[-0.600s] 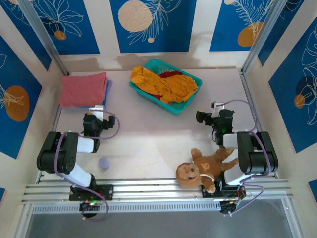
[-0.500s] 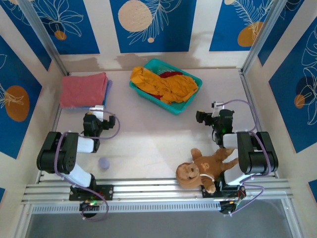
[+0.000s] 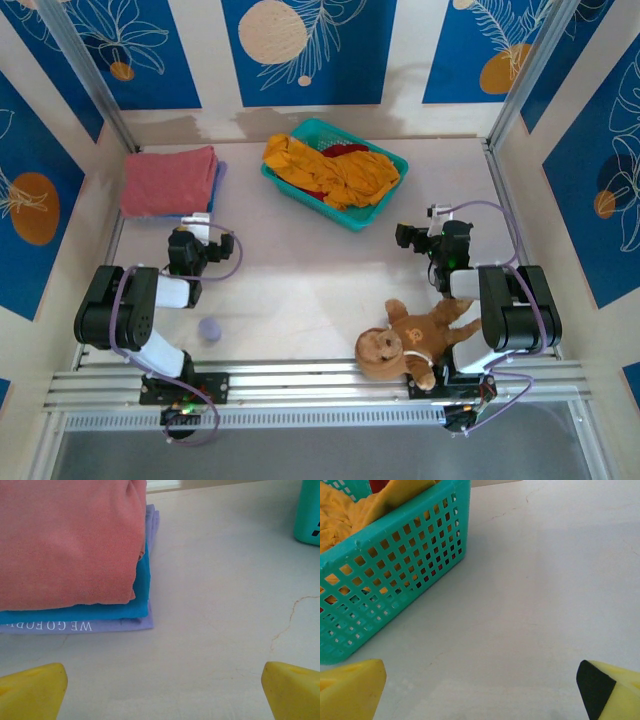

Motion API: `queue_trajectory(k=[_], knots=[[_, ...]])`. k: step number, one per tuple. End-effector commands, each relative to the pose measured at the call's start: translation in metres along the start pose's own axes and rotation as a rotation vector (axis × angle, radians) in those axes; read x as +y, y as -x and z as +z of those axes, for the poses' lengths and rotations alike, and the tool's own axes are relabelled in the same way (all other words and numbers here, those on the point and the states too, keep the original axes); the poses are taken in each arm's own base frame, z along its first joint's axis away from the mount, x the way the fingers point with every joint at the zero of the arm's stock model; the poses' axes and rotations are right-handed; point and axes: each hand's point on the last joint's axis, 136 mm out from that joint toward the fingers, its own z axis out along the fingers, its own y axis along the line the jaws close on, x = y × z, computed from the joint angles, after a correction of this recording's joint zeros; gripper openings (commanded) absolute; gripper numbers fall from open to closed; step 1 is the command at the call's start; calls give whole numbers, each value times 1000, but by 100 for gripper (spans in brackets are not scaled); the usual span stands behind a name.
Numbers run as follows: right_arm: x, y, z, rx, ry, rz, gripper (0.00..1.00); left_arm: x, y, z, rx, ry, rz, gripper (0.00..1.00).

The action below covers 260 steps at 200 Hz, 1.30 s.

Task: Fold and stack the t-shirts

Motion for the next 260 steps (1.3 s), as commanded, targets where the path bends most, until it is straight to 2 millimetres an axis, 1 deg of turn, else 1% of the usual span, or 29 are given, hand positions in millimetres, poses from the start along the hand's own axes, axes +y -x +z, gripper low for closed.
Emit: queue_trajectory(k=[1, 54, 80, 90, 105, 108, 110, 119, 129, 143, 148, 162, 167, 171, 174, 180, 202, 216, 227, 250, 260], knots=[[-2, 13, 2, -40, -11, -26, 99, -4, 13, 1, -32, -24, 17, 99], [-2, 13, 2, -40, -11, -26, 99, -4, 14, 0, -35, -19, 17, 99], [-2, 13, 1, -42, -5, -21, 99, 9, 24, -4, -20, 52, -8, 99], [-3, 15, -1, -52, -10, -20, 99, 15, 29, -7, -8, 83, -15, 100], [-3, 23, -7, -49, -20, -13, 99, 25, 40, -14, 18, 138, -24, 99], [-4, 28, -9, -46, -29, -13, 99, 27, 43, -16, 23, 148, -24, 99], [-4, 28, -10, -41, -32, -11, 99, 28, 45, -17, 26, 155, -25, 99], [-4, 38, -15, -23, -56, -10, 99, 34, 56, -24, 44, 182, -29, 99], [-4, 50, -22, -23, -89, -9, 99, 32, 67, -30, 72, 167, -24, 99], [6, 69, -33, -30, -99, -15, 99, 28, 81, -40, 128, 140, -41, 99], [8, 73, -37, -10, -119, -5, 99, 27, 86, -43, 148, 132, -54, 99], [9, 85, -44, 49, -175, 33, 99, 20, 99, -52, 204, 100, -120, 99], [11, 84, -46, 94, -182, 47, 99, 16, 101, -55, 227, 79, -153, 99], [13, 89, -47, 113, -181, 59, 99, 12, 106, -56, 236, 61, -184, 99], [15, 88, -49, 144, -184, 69, 99, 8, 105, -57, 255, 45, -205, 99], [18, 89, -51, 191, -185, 87, 99, 2, 110, -58, 270, 13, -254, 99], [34, 91, -60, 337, -174, 132, 99, -24, 121, -49, 322, -98, -434, 99], [44, 95, -65, 386, -150, 133, 99, -43, 130, -36, 337, -179, -531, 99], [53, 98, -68, 412, -115, 142, 99, -58, 136, -21, 349, -240, -582, 99], [69, 103, -74, 448, -30, 166, 99, -88, 153, 15, 356, -371, -616, 99], [72, 104, -76, 460, -12, 174, 99, -100, 156, 35, 361, -417, -626, 99]])
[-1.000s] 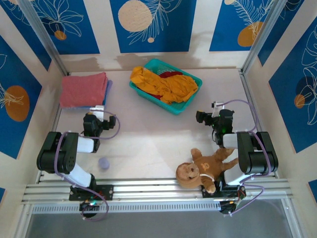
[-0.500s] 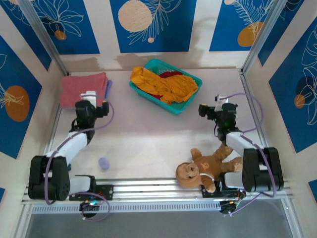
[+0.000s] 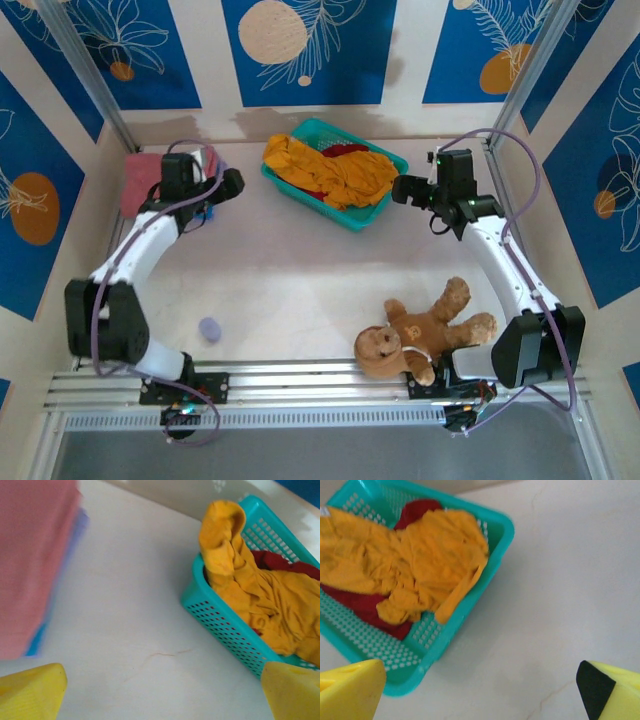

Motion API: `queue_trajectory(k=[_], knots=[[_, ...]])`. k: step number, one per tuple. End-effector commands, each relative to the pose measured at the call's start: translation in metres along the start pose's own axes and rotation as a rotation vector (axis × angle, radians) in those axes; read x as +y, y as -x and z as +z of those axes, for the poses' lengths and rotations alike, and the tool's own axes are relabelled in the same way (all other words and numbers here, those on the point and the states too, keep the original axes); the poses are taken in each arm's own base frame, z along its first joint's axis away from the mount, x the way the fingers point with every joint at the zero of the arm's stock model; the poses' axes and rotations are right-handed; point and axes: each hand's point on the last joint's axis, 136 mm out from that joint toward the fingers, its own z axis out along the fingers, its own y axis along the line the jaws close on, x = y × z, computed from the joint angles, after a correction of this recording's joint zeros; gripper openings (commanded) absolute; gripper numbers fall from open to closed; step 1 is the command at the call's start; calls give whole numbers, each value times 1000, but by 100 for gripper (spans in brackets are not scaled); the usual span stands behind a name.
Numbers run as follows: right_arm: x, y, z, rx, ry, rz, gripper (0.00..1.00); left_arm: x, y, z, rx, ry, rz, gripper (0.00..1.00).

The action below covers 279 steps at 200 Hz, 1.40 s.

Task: Fold and stack the t-shirts

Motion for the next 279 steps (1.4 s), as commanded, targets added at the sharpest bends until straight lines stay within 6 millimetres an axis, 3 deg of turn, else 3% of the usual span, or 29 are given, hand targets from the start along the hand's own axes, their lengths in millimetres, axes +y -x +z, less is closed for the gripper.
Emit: queue_trajectory(k=[1, 33, 61, 110, 162, 190, 213, 242, 263, 279], knots=[[10, -27, -9, 154, 58, 35, 99, -45, 7, 31, 67, -196, -76, 99], [12, -30, -12, 196, 105, 67, 99, -61, 19, 94, 105, -299, -114, 99], [-1, -29, -13, 205, 107, 93, 99, -74, 23, 143, 153, -352, -140, 99], [-21, -29, -9, 224, 126, 161, 99, -111, 18, 200, 214, -451, -133, 99], [-15, -35, 6, 316, 116, 150, 99, -182, -21, 215, 286, -523, -43, 99], [-3, -27, 19, 338, 166, 155, 99, -219, -40, 222, 310, -594, -66, 99], [4, -18, 37, 360, 194, 141, 99, -236, -45, 225, 304, -606, -70, 99], [3, -18, 71, 456, 168, 111, 99, -234, -32, 217, 264, -546, -57, 99], [-2, -31, 94, 565, 142, 121, 99, -205, -19, 208, 228, -411, -21, 100], [0, -45, 100, 646, 146, 130, 99, -182, -6, 198, 234, -400, -96, 99]])
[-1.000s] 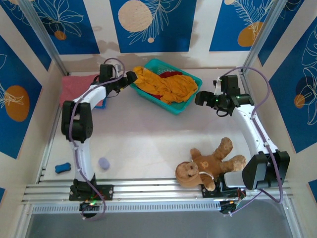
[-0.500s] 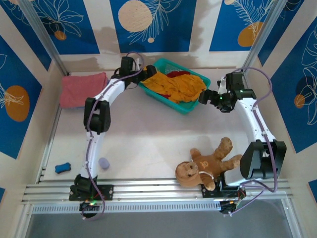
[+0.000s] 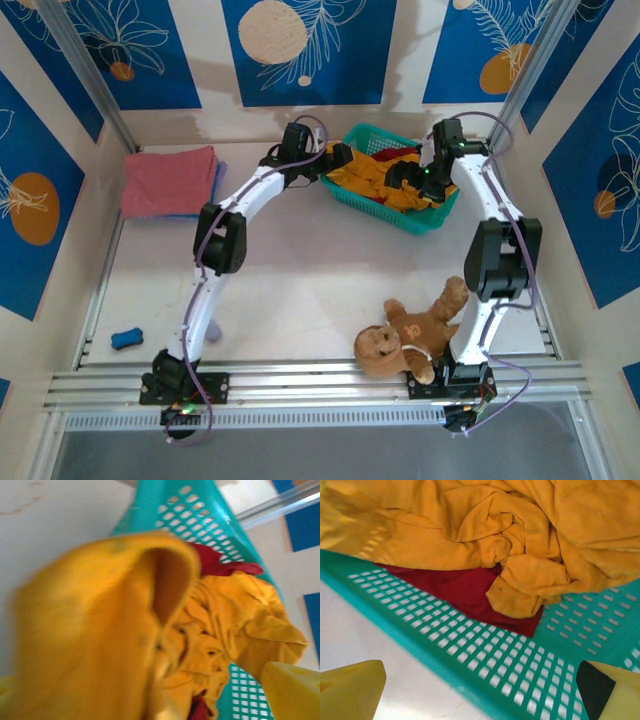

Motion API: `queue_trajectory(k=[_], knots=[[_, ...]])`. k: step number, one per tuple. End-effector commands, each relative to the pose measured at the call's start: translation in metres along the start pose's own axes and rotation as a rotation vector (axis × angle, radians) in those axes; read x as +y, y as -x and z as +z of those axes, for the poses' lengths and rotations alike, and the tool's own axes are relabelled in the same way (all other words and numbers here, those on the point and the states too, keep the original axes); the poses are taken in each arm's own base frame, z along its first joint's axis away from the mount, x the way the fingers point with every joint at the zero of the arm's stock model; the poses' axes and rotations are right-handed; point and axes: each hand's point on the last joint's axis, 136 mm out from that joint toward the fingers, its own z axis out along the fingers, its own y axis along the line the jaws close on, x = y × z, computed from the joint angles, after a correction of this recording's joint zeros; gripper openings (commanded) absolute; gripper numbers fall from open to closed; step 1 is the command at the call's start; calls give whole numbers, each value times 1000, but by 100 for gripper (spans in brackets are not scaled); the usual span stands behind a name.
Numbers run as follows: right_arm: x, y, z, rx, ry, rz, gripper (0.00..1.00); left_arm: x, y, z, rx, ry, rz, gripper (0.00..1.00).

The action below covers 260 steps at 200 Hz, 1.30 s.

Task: Fold and stack the t-shirts

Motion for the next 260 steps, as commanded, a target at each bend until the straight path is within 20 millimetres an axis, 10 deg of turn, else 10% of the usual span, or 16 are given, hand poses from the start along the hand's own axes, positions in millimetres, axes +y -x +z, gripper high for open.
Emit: queue_trajectory(k=[1, 48, 99, 156, 212, 260], knots=[[1, -29, 12, 173, 2, 13, 99, 9, 39, -56, -85, 62, -42, 99], [14, -60, 13, 266, 91, 93, 99, 8, 17, -105, -55, 71, -37, 99], [34, -105, 4, 337, 223, 167, 99, 5, -39, -113, -9, 11, -139, 99], [78, -127, -26, 298, 446, 193, 99, -31, -89, -83, 68, -82, -175, 99], [43, -101, -63, 118, 381, 241, 99, -72, -122, -31, 140, -152, -170, 99], [5, -90, -65, 66, 308, 287, 99, -91, -103, 5, 110, -177, -151, 99]])
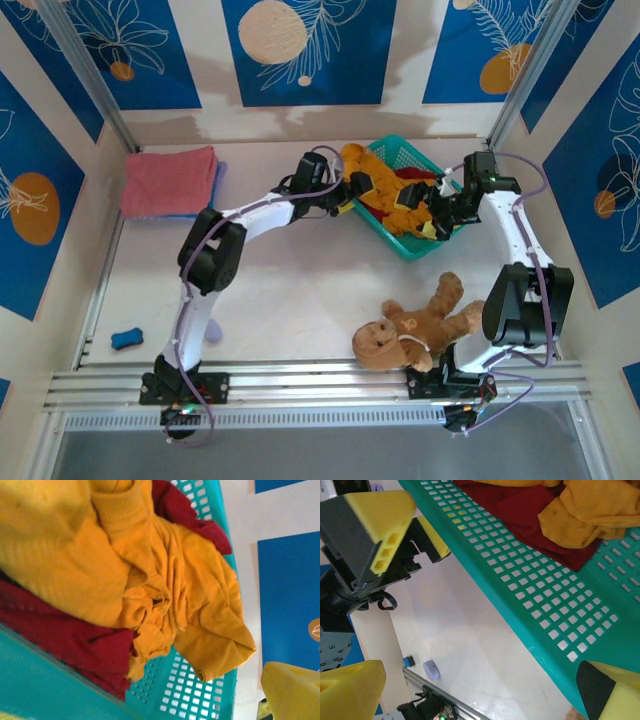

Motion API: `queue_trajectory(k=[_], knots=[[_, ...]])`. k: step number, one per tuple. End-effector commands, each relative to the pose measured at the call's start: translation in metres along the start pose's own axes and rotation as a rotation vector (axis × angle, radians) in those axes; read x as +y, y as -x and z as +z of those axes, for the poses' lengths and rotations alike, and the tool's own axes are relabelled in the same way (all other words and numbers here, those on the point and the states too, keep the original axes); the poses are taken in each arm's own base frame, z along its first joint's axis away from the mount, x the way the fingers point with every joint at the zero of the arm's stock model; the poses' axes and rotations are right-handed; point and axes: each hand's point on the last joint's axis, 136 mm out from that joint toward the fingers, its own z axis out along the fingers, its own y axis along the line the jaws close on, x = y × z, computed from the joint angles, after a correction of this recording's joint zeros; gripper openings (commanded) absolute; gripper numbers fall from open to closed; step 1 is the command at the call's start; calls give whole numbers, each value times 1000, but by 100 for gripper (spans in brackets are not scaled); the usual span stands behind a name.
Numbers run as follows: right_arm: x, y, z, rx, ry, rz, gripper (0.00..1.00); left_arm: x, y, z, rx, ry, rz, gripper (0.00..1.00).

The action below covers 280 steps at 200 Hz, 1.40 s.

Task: Fold and stack the t-shirts

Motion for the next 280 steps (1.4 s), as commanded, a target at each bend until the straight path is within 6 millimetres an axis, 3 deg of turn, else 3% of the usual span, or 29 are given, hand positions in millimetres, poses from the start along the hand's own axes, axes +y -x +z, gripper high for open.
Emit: queue_trajectory(k=[1, 31, 68, 89, 111, 175, 236, 261, 280], knots=[[-10, 3, -4, -7, -30, 6, 99, -13, 15, 18, -25, -29, 9, 99], [-38, 18, 5, -28, -140, 11, 99, -11, 41, 54, -51, -33, 3, 99], [-55, 33, 27, 18, -143, 46, 99, -33, 58, 85, -98, -138, -21, 99], [-58, 38, 29, 13, -147, 49, 99, -36, 49, 91, -78, -161, -39, 99], [-60, 41, 30, 14, -155, 57, 99, -47, 27, 97, -18, -180, -14, 99], [-43, 26, 20, 4, -93, 84, 99, -80, -16, 111, 65, -264, -16, 99], [-29, 14, -6, -38, -103, 49, 99, -89, -36, 110, 102, -265, -13, 99], [-36, 15, -21, -83, -141, 51, 99, -92, -43, 105, 106, -267, -6, 99], [-47, 20, -33, -122, -191, 66, 99, -99, -32, 90, 76, -257, 30, 99]])
